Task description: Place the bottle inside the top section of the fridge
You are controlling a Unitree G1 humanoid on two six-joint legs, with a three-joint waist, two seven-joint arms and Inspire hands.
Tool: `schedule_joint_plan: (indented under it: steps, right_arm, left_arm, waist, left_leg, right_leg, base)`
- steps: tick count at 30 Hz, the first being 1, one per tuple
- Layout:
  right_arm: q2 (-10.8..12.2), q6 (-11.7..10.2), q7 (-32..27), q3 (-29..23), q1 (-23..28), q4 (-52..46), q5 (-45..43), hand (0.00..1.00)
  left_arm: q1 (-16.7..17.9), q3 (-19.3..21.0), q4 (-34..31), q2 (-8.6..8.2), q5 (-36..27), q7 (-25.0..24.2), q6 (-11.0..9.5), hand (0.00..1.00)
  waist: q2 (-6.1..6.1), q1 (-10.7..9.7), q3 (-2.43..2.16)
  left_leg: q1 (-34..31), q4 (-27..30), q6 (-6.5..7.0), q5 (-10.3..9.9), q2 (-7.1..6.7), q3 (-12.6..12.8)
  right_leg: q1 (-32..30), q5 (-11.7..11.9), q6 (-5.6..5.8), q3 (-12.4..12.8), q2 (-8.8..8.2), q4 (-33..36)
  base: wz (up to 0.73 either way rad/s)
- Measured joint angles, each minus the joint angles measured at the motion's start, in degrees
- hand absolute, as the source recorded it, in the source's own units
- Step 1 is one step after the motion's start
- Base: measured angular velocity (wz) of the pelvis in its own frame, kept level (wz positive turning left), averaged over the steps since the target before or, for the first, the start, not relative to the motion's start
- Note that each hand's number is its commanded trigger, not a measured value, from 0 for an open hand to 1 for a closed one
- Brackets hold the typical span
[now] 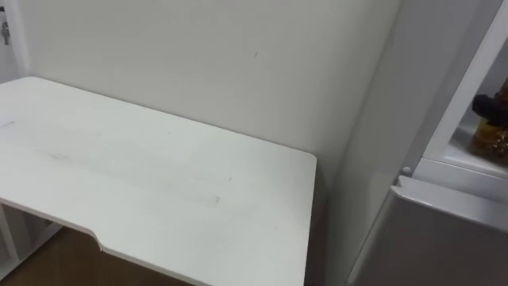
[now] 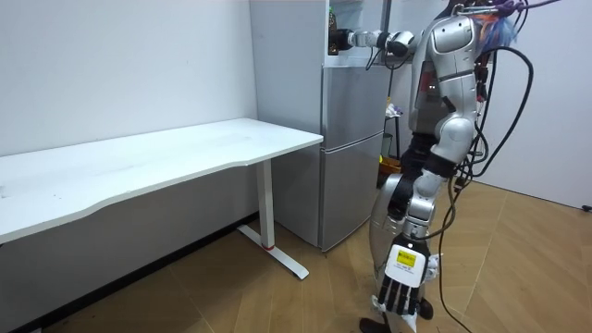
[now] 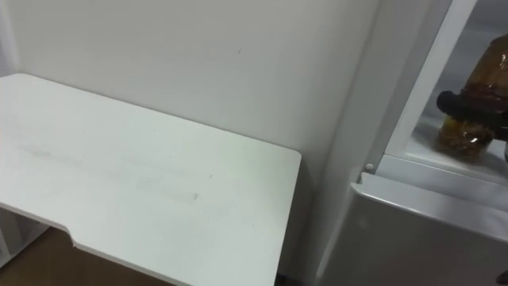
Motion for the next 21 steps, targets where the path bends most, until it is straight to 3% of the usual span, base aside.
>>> schedule_joint_plan:
  steps: [1,21]
  right_arm:
    - [0.0,0.0,-0.1,0.0,0.0,0.0,0.0,0.0]
    - [0.0,0.3,0.3,1.7,0.7,0.1,-0.4,0.0]
  left_arm:
    - [0.0,0.0,0.0,0.01,0.0,0.0,0.0,0.0]
    - [0.7,0.1,0.0,0.06,0.0,0.0,0.1,0.0]
  waist:
    - [0.0,0.0,0.0]
    - [0.04,0.7,0.33]
  left_leg:
    - [0.0,0.0,0.0,0.0,0.0,0.0]
    - [0.1,-0.3,-0.09,0.1,0.07,0.1]
  right_leg:
    - [0.0,0.0,0.0,0.0,0.01,0.0]
    - [-0.2,0.0,0.0,-0.3,0.04,-0.1]
  base:
    - [0.0]
    - [0.0]
